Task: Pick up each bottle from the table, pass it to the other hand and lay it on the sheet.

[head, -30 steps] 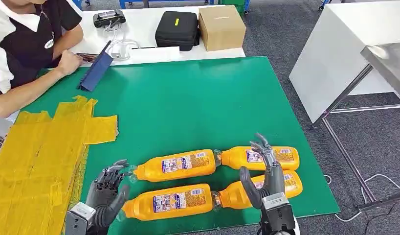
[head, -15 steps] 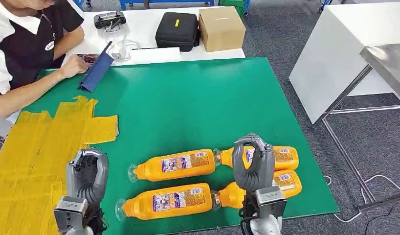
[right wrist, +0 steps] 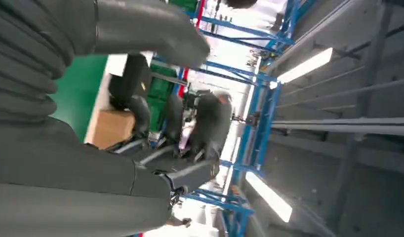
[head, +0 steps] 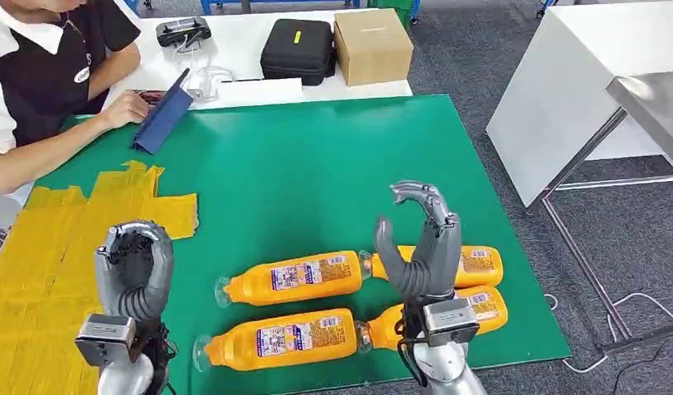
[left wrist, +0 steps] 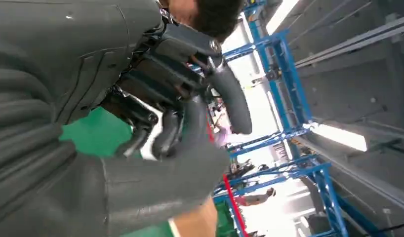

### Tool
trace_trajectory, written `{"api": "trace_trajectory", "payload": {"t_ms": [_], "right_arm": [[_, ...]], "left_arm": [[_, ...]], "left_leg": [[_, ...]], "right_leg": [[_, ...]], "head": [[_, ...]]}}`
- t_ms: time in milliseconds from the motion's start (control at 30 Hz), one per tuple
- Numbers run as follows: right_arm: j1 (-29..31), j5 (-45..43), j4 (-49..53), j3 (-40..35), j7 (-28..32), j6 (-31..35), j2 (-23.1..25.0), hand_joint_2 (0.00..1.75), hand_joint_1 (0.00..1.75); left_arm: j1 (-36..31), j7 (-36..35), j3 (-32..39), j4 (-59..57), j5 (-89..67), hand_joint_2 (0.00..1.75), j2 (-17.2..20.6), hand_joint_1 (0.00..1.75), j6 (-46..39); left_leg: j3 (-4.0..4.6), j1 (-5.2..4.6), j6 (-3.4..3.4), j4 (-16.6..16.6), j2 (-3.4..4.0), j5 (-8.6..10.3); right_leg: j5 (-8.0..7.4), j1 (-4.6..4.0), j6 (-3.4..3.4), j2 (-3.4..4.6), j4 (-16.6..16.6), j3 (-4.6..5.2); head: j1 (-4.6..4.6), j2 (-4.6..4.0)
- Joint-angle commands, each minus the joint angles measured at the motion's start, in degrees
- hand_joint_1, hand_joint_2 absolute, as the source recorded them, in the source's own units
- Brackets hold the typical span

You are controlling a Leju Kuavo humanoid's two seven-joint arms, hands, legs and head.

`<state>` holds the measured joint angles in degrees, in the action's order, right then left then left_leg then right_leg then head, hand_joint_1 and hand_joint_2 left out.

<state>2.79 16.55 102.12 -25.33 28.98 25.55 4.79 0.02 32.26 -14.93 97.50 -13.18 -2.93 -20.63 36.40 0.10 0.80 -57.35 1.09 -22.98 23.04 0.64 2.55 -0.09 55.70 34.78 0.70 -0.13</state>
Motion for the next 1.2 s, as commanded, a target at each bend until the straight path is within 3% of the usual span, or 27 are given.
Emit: {"api": "trace_trajectory", "payload": {"t_ms": [33, 233, 267, 433, 467, 667, 833, 967, 1200], "right_arm": [[9.3, 11.5, -12.6, -4.8, -14.8, -5.0, -6.3, 1.75, 0.00], [9.7, 11.6, -13.4, -4.7, -14.5, -5.0, -6.2, 1.75, 0.00], [9.8, 13.7, -13.1, -5.3, -15.5, -5.3, -6.5, 0.00, 0.00], [16.0, 24.6, -19.7, -10.8, -20.9, -10.7, -6.3, 0.00, 0.00], [16.3, 25.7, -21.0, -11.1, -21.6, -10.2, -5.5, 1.75, 0.00], [18.1, 29.7, -26.0, -13.7, -23.4, -10.6, -4.4, 1.75, 0.00], [20.1, 38.5, -31.7, -18.0, -25.5, -9.0, -2.1, 1.75, 0.00], [21.5, 39.8, -36.3, -20.8, -26.4, -9.9, -0.9, 1.75, 0.00], [23.8, 40.0, -43.9, -21.6, -27.4, -12.0, 0.5, 1.75, 0.00]], "left_arm": [[-1.3, -0.5, 0.4, -2.4, 1.2, 1.75, 0.5, 0.00, -0.3], [-1.2, -0.4, 0.5, -2.4, 1.3, 1.75, 0.6, 0.00, -0.2], [-1.2, -0.4, 0.6, -2.2, 1.2, 1.75, 0.4, 0.00, -0.1], [-2.6, -1.7, 1.0, -3.7, 2.3, 1.75, -0.8, 0.00, 2.7], [-3.0, -1.8, 0.8, -4.1, 2.3, 1.75, -1.1, 0.00, 3.0], [-3.6, -2.1, 0.6, -4.9, 2.0, 1.75, -1.7, 0.00, 3.3], [-5.2, -3.0, 0.2, -6.0, 2.3, 1.75, -2.5, 0.00, 4.8], [-6.0, -3.1, -0.4, -6.8, 2.4, 1.75, -2.7, 0.00, 5.2], [-6.8, -3.3, -0.6, -8.0, 2.9, 1.75, -3.0, 0.00, 5.8]], "left_leg": [[-0.29, 0.03, -0.02, 0.1, 0.08, -0.07], [-0.17, 0.00, -0.01, 0.1, -0.09, -0.01], [-0.35, 0.04, -0.03, 0.0, -0.13, -0.11], [-0.24, 0.02, -0.04, 0.0, 0.07, -0.08], [-0.37, 0.03, -0.06, 0.0, 0.05, -0.14], [-0.27, 0.04, -0.04, 0.0, 0.02, -0.07], [-0.15, 0.03, -0.03, 0.0, 0.01, -0.03], [-0.40, 0.04, -0.08, 0.0, -0.01, -0.13], [-0.10, 0.02, -0.02, 0.0, -0.03, 0.00]], "right_leg": [[-0.01, -0.02, -0.05, 0.15, -0.1, -0.27], [0.02, 0.00, -0.05, -0.03, -0.1, -0.19], [0.10, -0.03, -0.09, -0.02, -0.1, -0.39], [0.01, -0.01, -0.07, 0.18, 0.0, -0.23], [0.06, -0.02, -0.10, 0.20, 0.0, -0.34], [0.03, -0.03, -0.07, 0.09, 0.0, -0.26], [0.01, -0.02, -0.05, 0.05, 0.0, -0.16], [0.11, -0.03, -0.12, 0.08, 0.0, -0.39], [0.01, -0.02, -0.03, 0.00, 0.0, -0.10]], "head": [[0.00, 0.00], [0.00, 0.00], [0.00, 0.00], [0.00, 0.00], [0.00, 0.00], [0.00, 0.00], [0.00, 0.00], [0.00, 0.00], [0.00, 0.00]]}}
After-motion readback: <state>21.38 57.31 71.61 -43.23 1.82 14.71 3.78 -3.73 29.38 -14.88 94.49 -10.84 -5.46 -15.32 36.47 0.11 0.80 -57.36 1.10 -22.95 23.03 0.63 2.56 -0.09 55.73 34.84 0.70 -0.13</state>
